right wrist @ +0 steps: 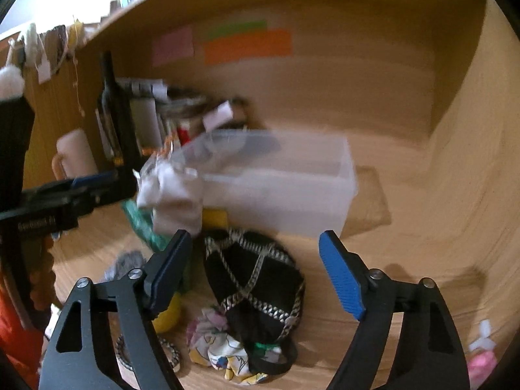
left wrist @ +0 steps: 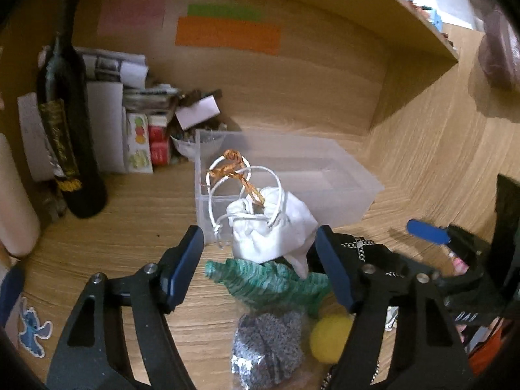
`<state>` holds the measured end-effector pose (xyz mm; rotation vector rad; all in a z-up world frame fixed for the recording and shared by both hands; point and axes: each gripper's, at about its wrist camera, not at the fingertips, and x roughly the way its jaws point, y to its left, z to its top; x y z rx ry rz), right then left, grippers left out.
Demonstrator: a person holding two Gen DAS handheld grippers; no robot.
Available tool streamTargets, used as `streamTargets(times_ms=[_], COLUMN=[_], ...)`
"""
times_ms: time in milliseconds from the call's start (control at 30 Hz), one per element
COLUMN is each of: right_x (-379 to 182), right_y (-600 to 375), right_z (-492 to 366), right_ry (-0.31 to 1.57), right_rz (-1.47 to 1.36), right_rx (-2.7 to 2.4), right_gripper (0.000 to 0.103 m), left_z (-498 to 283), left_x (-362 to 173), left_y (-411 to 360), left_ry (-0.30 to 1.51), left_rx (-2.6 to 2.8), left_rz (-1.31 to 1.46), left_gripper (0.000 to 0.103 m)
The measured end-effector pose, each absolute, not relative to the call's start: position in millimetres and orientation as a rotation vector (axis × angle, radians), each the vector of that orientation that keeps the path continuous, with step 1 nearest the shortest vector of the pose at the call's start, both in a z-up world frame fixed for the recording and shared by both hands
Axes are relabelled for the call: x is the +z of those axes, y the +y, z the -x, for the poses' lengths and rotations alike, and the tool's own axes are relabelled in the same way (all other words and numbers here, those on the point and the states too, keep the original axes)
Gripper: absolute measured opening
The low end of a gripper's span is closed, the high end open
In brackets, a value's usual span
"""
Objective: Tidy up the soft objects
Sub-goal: 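Grasp the white drawstring pouch with the left tool while the right tool grasps the black patterned bag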
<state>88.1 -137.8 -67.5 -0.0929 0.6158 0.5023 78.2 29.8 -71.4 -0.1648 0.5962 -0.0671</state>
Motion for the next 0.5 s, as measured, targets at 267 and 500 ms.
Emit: streamTargets(times_ms=[267, 500], right_x=[-92.3, -107.0], right_y=[-129.8, -124.2], right_z=[-106.3, -117.1], right_ry=[0.748, 0.833], right_rz=[0.157, 0.185], right_rx=[0.519, 0.537], right_gripper=[0.078, 0.074], left_z=[-110.5, -120.1], left_x=[-90.1, -104.6], left_y=[22.6, 17.0], left_ry=[0.684, 0.722], left_rx=[-0.066, -0.071], left_rz=[0.14, 0.101], left_gripper=[0.071, 0.05])
